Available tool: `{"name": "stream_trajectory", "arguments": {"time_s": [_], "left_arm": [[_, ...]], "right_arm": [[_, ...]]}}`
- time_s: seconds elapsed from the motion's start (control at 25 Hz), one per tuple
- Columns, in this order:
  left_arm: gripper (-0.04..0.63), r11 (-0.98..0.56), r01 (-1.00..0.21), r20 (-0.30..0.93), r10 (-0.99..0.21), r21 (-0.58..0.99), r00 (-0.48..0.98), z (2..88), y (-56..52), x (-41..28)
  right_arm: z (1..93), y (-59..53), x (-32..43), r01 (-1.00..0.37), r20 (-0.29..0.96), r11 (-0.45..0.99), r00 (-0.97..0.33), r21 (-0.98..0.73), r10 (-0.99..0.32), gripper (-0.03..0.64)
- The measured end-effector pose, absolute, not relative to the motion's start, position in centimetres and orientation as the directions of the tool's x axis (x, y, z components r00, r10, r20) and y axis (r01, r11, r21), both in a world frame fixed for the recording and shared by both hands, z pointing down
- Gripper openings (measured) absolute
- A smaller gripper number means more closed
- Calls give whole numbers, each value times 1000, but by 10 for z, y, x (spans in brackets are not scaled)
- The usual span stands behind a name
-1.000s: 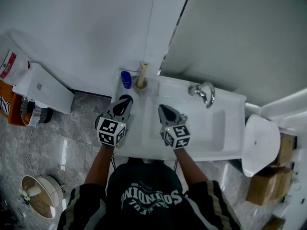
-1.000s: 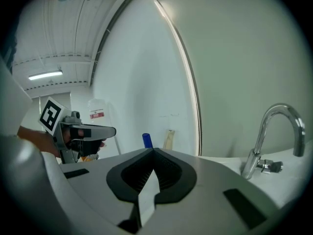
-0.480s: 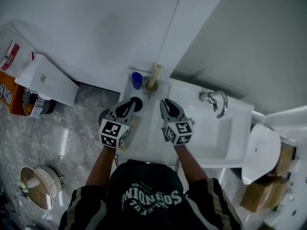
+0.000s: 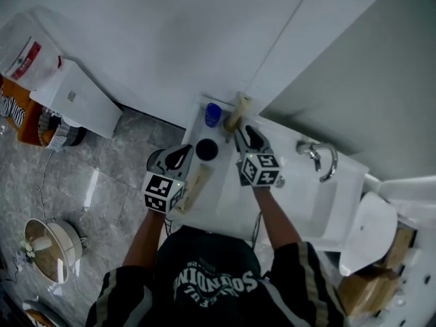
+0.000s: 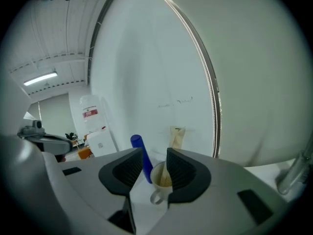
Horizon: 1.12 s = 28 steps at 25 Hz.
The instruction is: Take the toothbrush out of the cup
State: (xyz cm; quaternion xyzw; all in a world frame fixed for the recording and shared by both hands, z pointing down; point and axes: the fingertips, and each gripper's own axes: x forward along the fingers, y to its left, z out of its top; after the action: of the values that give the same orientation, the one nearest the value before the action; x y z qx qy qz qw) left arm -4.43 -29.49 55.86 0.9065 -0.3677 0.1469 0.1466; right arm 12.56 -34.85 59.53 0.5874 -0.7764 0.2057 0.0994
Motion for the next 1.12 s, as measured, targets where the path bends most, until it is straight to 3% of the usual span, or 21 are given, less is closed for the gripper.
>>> {"name": "stream_trajectory", "arguments": {"time_s": [0.28, 0.6, 0.72, 1.12], "left_arm": [[-2, -621, -767, 399, -670, 160, 626, 568, -290, -85], [-2, -572, -804, 419, -697, 164, 582, 574, -284, -120], [-2, -571, -805, 421, -697, 164, 580, 575, -282, -124], [-2, -604, -782, 397, -686, 156, 610, 566, -283, -116]], "right_arm": [[633, -403, 134, -957, 481, 181, -270, -225, -834, 167], [664, -425, 147, -950, 553, 88, -248, -299, -796, 169], [662, -421, 146, -951, 547, 117, -263, -288, -795, 104], [603, -413, 139, -954, 412, 197, -277, -227, -868, 92]]}}
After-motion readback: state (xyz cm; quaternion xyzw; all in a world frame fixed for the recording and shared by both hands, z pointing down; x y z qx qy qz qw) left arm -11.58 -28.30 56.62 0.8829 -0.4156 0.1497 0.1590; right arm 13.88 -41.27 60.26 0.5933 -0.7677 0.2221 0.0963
